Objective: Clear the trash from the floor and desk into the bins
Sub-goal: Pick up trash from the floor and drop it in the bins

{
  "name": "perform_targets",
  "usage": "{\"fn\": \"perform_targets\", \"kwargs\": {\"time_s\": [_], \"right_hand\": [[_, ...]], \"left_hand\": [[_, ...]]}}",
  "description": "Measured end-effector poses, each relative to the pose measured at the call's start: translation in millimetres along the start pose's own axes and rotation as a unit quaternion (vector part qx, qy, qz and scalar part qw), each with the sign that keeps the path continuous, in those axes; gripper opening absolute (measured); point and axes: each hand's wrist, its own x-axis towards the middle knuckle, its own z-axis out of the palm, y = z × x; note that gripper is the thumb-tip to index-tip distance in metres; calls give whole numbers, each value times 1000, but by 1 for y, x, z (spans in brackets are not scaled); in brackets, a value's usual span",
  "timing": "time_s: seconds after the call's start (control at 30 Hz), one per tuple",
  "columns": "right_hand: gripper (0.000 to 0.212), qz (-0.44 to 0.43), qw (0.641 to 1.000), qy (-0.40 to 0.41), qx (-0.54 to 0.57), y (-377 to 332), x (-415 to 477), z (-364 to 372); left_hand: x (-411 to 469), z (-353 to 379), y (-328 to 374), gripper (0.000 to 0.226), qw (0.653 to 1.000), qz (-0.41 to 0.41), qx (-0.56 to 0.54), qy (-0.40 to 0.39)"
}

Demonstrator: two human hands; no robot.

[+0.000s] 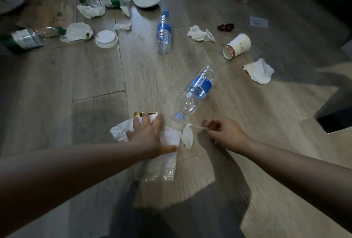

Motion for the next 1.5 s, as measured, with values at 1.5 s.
{"fn": "perform_targets", "kwargs": {"time_s": [1.5], "right_hand": [[78,-116,983,-1,-141,-53,21,-13]], "left_hand": [[12,-13,-11,83,989,-24,-124,77]]}}
